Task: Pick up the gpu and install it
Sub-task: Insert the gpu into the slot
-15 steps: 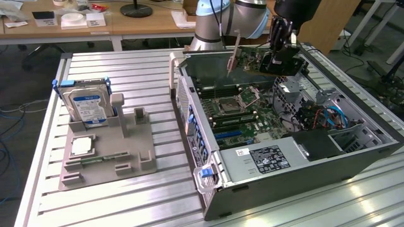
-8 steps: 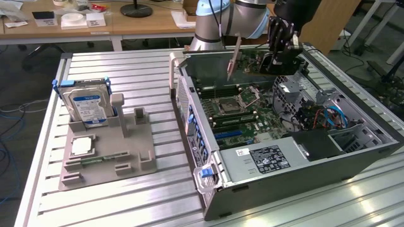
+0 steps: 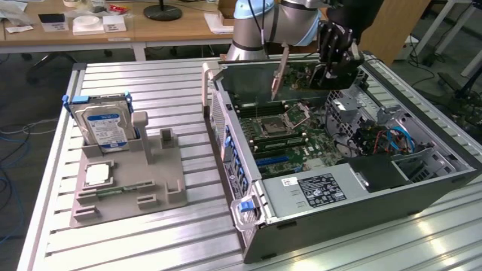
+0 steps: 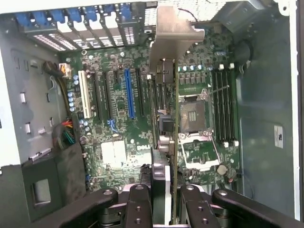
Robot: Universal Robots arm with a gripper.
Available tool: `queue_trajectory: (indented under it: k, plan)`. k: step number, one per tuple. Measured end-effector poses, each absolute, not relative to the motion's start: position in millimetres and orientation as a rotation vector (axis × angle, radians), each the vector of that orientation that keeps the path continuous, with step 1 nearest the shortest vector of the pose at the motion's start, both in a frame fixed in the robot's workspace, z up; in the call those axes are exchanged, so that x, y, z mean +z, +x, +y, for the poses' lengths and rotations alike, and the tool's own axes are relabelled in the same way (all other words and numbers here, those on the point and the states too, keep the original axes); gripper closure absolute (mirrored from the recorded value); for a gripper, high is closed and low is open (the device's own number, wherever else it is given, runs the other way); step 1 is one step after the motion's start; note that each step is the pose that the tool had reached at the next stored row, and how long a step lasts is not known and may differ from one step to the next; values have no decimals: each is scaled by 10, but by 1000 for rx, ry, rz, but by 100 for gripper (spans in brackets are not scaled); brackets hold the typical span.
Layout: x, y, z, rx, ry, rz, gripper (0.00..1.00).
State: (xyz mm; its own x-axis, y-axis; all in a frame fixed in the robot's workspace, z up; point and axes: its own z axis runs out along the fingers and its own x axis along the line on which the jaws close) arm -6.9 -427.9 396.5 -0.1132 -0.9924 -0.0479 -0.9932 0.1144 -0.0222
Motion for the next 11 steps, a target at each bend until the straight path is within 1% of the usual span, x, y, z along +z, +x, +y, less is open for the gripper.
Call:
queue_trajectory:
  k: [11]
  plan:
    - [3932,-148,-4304,26,-2124,2246,72]
